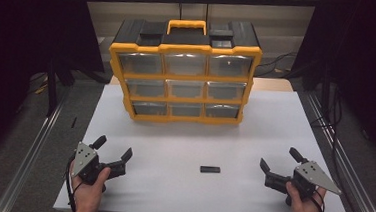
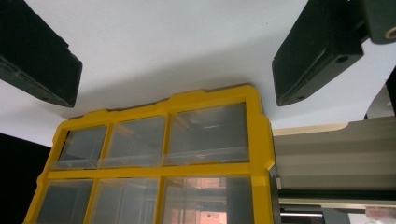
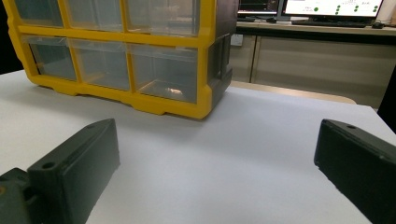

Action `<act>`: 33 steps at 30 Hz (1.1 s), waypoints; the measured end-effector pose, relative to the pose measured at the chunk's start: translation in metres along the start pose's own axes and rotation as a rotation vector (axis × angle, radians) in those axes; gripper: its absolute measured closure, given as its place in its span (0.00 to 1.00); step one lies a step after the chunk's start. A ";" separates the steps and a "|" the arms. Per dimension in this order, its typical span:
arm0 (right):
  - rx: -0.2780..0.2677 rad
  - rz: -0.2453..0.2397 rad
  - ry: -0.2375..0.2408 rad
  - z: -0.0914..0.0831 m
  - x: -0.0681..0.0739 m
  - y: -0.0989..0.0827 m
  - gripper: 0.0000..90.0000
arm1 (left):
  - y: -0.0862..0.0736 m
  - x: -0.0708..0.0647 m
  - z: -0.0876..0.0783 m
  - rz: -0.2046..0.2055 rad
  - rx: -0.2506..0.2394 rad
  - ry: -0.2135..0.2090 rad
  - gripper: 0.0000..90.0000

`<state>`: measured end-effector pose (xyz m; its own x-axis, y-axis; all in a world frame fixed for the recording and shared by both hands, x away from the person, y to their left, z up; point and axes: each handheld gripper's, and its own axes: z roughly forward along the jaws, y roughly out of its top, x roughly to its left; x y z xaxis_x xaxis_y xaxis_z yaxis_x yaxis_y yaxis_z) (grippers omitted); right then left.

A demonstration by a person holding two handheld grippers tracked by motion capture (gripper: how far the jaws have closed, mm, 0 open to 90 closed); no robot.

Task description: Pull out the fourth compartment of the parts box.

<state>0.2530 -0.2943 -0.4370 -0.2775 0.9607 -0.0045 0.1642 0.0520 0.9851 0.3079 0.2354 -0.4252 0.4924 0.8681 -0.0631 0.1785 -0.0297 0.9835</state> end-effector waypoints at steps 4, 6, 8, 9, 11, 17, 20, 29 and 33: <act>0.005 0.004 0.006 0.000 0.000 -0.001 0.00 | 0.001 0.000 0.004 0.001 -0.001 0.008 0.02; 0.009 0.004 0.010 0.000 0.000 -0.001 0.00 | 0.002 -0.001 0.006 0.000 -0.001 0.003 0.02; 0.012 0.005 0.012 0.000 0.000 -0.001 0.00 | 0.002 -0.002 0.007 -0.004 -0.002 -0.002 0.02; 0.014 0.007 0.013 0.001 0.000 -0.001 0.00 | 0.003 -0.002 0.007 -0.007 -0.005 0.001 0.02; 0.012 0.015 0.015 0.001 0.000 -0.001 0.00 | 0.005 -0.001 0.009 0.007 -0.007 -0.009 0.02; 0.018 0.015 0.019 0.001 0.001 -0.001 0.00 | 0.009 0.000 0.014 0.007 -0.023 -0.001 0.03; 0.022 0.010 0.028 0.002 0.002 -0.001 0.00 | 0.009 0.000 0.017 0.006 -0.023 -0.004 0.03; 0.021 0.013 0.034 0.003 0.002 -0.002 0.00 | 0.017 -0.003 0.024 0.030 -0.046 -0.009 0.03; 0.025 0.009 0.040 0.003 0.003 -0.002 0.00 | 0.020 -0.004 0.027 0.045 -0.050 -0.013 0.03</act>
<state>0.2550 -0.2911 -0.4390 -0.3133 0.9496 0.0118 0.1907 0.0507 0.9803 0.3322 0.2177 -0.4100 0.5097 0.8601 -0.0207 0.1134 -0.0432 0.9926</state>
